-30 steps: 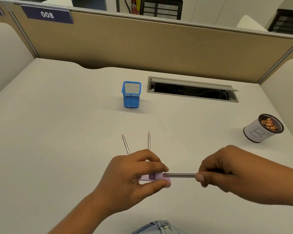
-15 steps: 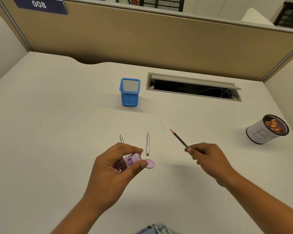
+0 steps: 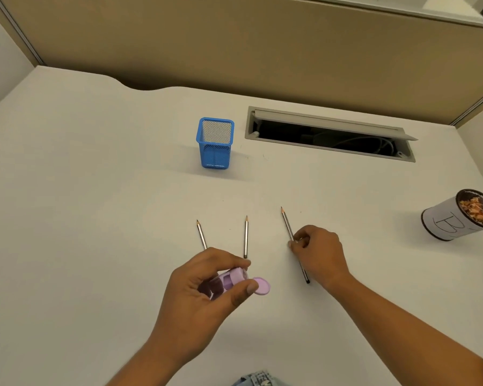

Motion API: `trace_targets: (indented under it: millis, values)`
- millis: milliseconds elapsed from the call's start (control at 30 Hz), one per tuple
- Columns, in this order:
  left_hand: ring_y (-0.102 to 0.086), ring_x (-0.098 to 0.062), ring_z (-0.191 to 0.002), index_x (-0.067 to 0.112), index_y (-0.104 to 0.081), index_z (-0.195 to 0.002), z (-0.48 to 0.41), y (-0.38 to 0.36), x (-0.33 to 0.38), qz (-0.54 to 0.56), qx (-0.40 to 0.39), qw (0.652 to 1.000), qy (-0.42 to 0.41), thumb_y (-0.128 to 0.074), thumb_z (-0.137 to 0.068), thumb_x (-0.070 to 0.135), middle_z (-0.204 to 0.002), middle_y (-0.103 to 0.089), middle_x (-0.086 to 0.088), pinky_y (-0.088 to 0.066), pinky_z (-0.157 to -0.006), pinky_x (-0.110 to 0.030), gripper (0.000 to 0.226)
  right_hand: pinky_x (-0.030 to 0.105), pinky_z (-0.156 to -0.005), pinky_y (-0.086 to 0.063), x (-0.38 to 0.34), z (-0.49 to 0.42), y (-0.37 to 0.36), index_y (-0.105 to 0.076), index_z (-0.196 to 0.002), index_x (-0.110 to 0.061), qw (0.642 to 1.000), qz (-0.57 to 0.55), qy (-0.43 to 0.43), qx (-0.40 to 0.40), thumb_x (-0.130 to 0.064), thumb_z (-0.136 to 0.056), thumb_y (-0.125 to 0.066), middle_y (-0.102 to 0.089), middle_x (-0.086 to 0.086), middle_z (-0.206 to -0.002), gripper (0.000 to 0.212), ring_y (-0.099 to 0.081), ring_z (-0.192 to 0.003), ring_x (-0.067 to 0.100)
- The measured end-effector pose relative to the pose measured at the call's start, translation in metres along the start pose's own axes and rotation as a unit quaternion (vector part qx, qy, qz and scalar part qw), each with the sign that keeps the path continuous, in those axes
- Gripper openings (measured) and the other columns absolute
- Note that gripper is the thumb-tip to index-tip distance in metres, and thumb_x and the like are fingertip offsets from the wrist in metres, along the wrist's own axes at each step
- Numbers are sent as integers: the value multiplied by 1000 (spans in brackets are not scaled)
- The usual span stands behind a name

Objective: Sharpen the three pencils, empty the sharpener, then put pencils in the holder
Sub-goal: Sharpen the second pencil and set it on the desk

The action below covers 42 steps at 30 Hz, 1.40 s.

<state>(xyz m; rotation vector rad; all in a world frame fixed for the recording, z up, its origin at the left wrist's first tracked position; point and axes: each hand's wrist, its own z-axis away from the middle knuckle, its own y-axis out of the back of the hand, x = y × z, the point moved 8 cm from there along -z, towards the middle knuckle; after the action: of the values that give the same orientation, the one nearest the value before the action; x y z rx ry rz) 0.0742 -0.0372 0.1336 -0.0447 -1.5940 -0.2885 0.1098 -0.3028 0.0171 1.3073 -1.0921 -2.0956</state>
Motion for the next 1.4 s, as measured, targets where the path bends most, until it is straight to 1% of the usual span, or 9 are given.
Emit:
trace_targets:
  millis: [233, 367, 500, 700, 833, 933, 1033, 1200, 1400]
  values:
    - [-65, -13, -73, 31, -75, -85, -8, -2, 1, 9, 2, 1000, 15, -72, -66, 65, -84, -71, 9, -53, -58, -23, 39, 33, -68, -52, -28, 6, 14, -61, -90, -20, 997, 13, 42, 60, -35, -85, -70, -62, -4, -76, 19, -60, -72, 18]
    - [-63, -16, -70, 32, -75, -83, -2, 0, 1, 9, 9, 1000, 19, -72, -63, 70, -84, -71, 8, -53, -58, -36, 43, 32, -70, -55, -71, 11, -16, -62, -89, -19, 996, 6, 86, -3, -32, -86, -68, -67, -5, -68, 15, -65, -70, 19]
    - [-63, -16, -70, 33, -75, -84, 9, 4, -10, 8, 16, 999, 39, -72, -59, 74, -84, -71, 6, -55, -61, -37, 48, 34, -68, -54, -89, 9, -54, -55, -96, -18, 994, 41, 78, -60, -46, -80, -70, -68, 2, -81, 35, -65, -75, 24]
    - [-61, -10, -67, 33, -75, -84, 11, 12, -4, 8, 15, 999, 33, -72, -60, 72, -85, -71, 8, -53, -58, -27, 45, 37, -74, -54, -85, 4, -60, -53, -103, -15, 991, 84, 83, -61, -24, -78, -65, -69, 7, -93, 29, -65, -86, 30]
    - [-61, -4, -68, 30, -75, -87, 21, 17, 4, 11, 14, 999, 34, -74, -62, 67, -85, -71, 12, -47, -58, -10, 44, 28, -65, -51, -82, 28, -32, -63, -88, -26, 998, 4, 55, -43, -26, -72, -67, -67, -10, -73, 17, -64, -73, 16]
    - [-61, -2, -68, 29, -75, -87, 25, 19, 10, 7, 11, 999, 34, -80, -67, 53, -83, -70, 16, -44, -57, -7, 32, 26, -56, -47, -97, 61, 12, -66, -79, -22, 985, -150, 70, -56, -10, -77, -66, -67, -4, -67, 13, -58, -54, 15]
    - [-61, -2, -67, 30, -76, -87, 33, 23, 18, 14, 10, 999, 33, -79, -62, 43, -81, -70, 20, -44, -56, -6, 28, 25, -51, -45, -113, 108, 59, -71, -78, -21, 957, -249, 116, -95, -1, -83, -68, -67, 5, -64, 21, -57, -54, 16]
    - [-61, 2, -68, 32, -74, -90, 39, 23, 32, -9, 0, 1000, 9, -78, -66, 37, -83, -68, 24, -43, -55, -5, 24, 15, -59, -47, -129, 163, 106, -77, -79, -30, 944, -242, 203, -92, -22, -74, -73, -74, 0, -73, 11, -64, -63, 12]
    - [-61, -3, -70, 34, -73, -91, 40, 16, 47, -32, -17, 999, -21, -78, -68, 41, -88, -70, 23, -43, -53, -8, 24, 25, -70, -54, -125, 177, 121, -77, -83, -34, 948, -192, 248, -48, -25, -76, -69, -74, -8, -82, 13, -69, -74, 17]
